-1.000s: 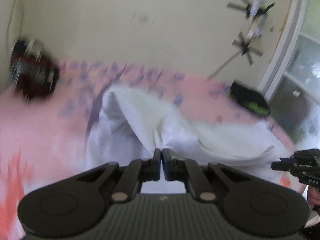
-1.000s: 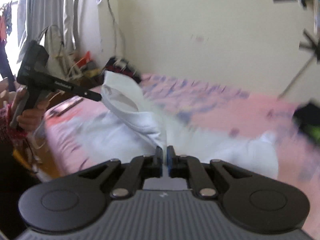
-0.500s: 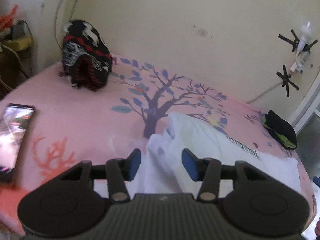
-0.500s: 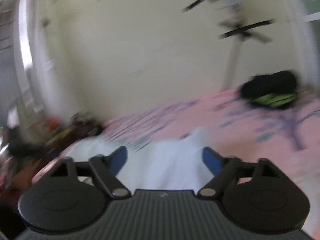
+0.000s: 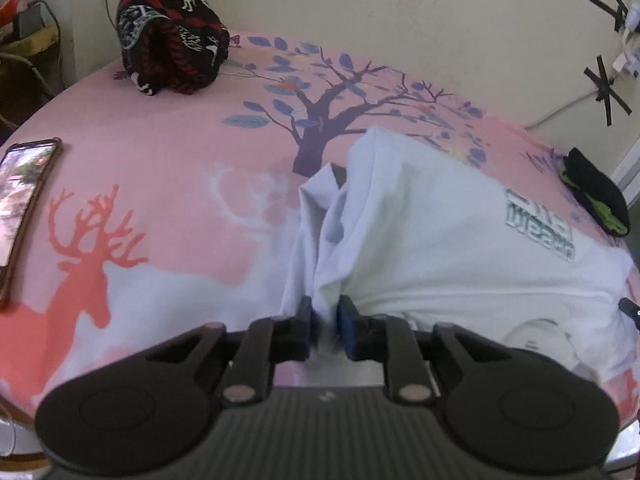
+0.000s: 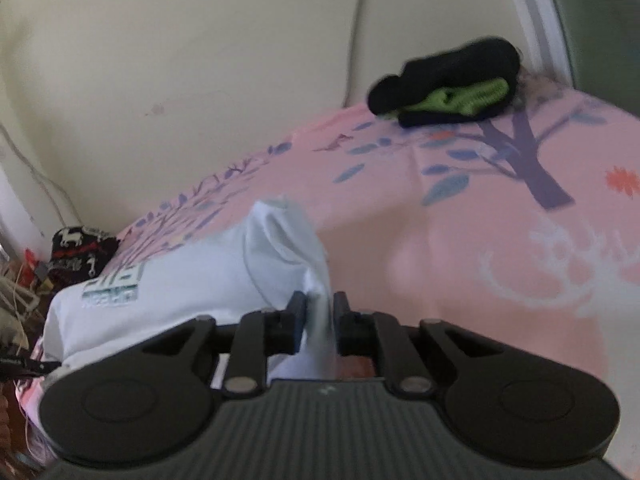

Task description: Fold small clothes

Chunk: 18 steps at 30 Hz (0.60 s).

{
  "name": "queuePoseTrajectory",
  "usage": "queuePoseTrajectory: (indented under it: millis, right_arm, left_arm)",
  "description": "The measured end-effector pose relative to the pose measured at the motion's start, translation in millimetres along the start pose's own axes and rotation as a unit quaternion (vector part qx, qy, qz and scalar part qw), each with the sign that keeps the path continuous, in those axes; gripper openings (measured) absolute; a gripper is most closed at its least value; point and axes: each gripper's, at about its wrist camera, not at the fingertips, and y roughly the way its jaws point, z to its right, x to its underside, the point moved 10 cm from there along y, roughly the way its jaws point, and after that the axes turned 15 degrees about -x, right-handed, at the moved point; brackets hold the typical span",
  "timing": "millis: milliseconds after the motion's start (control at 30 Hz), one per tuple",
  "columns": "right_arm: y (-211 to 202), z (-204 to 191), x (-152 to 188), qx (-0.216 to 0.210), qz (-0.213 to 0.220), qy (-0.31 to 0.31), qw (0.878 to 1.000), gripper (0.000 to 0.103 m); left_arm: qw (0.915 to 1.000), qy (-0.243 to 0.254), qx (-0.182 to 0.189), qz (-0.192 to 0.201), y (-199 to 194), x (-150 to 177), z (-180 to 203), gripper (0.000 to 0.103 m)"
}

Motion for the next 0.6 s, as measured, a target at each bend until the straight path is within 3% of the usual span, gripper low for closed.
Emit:
queuePoseTrajectory:
  millis: [33, 100, 200, 300, 400, 433, 467, 500, 533, 600]
  right_arm:
    - [-11, -5, -9, 0.005, 0.022, -0.013, 1.0, 0.054]
    - [-31, -12, -26, 0.002, 0.059, -0.041, 0.997, 0.056]
    - [-34, -42, -41, -0.012, 0.075, -0.083, 0.994, 0.055]
    - [4, -78, -37, -0.054, 0.042, -0.105, 0.992, 0.059]
    - [58, -91, -18, -0.1, -0.027, -0.057, 0.993, 0.056]
    - [74, -84, -12, -0.092, -0.05, -0.049, 0.993, 0.048]
    - [83, -72, -8, -0.068, -0.062, -0.042, 0.995, 0.03]
    - [89, -54, -6, -0.051, -0.067, -0.031, 0.996, 0.02]
    - [90, -30, -5, -0.031, -0.066, 0.0, 0.997, 0.0]
    - [80, -2, -7, -0.073, -0.043, 0.109, 0.99, 0.0]
  left_arm:
    - [0.9999, -0.008, 0.009, 0.011, -11, -6, -4, 0.018]
    - [0.9979, -0.025, 0.013, 0.059, -39, -25, -14, 0.024]
    - [0.9921, -0.027, 0.018, 0.121, -70, -54, -9, 0.024]
    - [0.9898, 0.005, 0.052, 0.133, -65, -71, 31, 0.024]
    - [0.9896, 0.049, 0.066, 0.118, -32, -75, 74, 0.024]
    - [0.9907, 0.058, 0.058, 0.108, -15, -75, 80, 0.025]
    - [0.993, 0.062, 0.033, 0.095, 7, -74, 80, 0.024]
    - [0.9954, 0.06, 0.002, 0.074, 30, -71, 74, 0.012]
    - [0.9967, 0.06, -0.015, 0.053, 51, -64, 67, 0.009]
    - [0.9954, 0.058, 0.003, 0.076, 51, -61, 61, 0.008]
